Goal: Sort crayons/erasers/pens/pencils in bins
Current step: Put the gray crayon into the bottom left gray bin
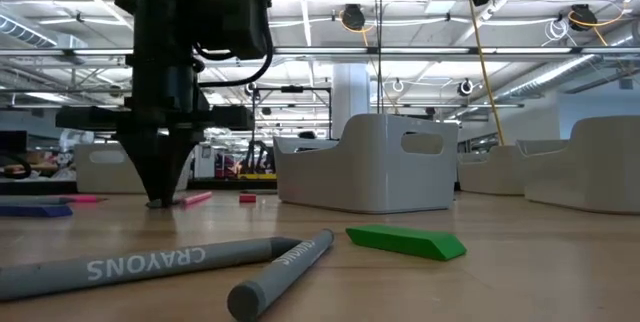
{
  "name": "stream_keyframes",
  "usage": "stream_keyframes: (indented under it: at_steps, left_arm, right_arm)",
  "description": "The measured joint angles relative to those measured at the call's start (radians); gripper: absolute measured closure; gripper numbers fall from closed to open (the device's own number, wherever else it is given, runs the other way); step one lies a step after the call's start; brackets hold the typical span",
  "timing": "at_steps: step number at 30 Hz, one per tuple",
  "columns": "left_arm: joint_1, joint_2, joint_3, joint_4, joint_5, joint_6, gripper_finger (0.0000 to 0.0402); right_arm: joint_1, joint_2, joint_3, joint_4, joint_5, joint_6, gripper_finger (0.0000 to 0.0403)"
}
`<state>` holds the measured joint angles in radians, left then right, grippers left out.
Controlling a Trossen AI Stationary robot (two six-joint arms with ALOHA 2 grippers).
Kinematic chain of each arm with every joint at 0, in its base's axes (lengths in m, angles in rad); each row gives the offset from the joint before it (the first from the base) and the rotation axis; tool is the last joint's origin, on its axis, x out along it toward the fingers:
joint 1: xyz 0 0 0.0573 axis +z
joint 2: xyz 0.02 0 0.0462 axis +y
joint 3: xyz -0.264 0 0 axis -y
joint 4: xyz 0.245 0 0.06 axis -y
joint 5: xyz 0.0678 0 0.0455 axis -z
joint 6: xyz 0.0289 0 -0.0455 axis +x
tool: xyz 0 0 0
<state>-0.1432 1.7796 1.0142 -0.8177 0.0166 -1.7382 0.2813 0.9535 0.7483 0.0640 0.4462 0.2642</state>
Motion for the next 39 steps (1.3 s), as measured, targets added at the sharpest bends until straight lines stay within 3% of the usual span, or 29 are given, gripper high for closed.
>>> stream_keyframes:
  at_steps: [6,11,14,22,27,33,39]
  left_arm:
    - [-0.002,-0.026,-0.009,-0.143,0.063,0.008,0.0361]
    - [-0.001,-0.121,-0.005,-0.229,0.012,0.012,0.0374]
    - [0.002,-0.192,-0.007,-0.26,-0.051,0.043,0.0373]
    - [0.011,-0.398,-0.006,-0.215,-0.291,0.055,0.0367]
    - [0.014,-0.439,-0.005,-0.033,-0.442,0.117,0.0378]
    - [0.027,-0.419,0.008,0.301,-0.464,0.305,0.0376]
    - [0.025,-0.404,0.007,0.496,-0.464,0.444,0.038]
  right_arm:
    - [0.0,0.0,0.0,0.0,0.0,0.002,0.0328]
    - [-0.005,0.01,-0.002,0.001,0.002,-0.054,0.0328]
    - [-0.007,0.01,-0.025,0.016,0.006,-0.075,0.0328]
    - [-0.008,0.011,-0.069,-0.003,0.199,-0.115,0.0328]
    - [-0.017,0.039,-0.069,0.009,0.264,-0.224,0.0328]
    - [-0.026,0.079,-0.069,0.021,0.255,-0.197,0.0323]
    - [-0.034,0.08,-0.065,0.003,0.201,-0.134,0.0302]
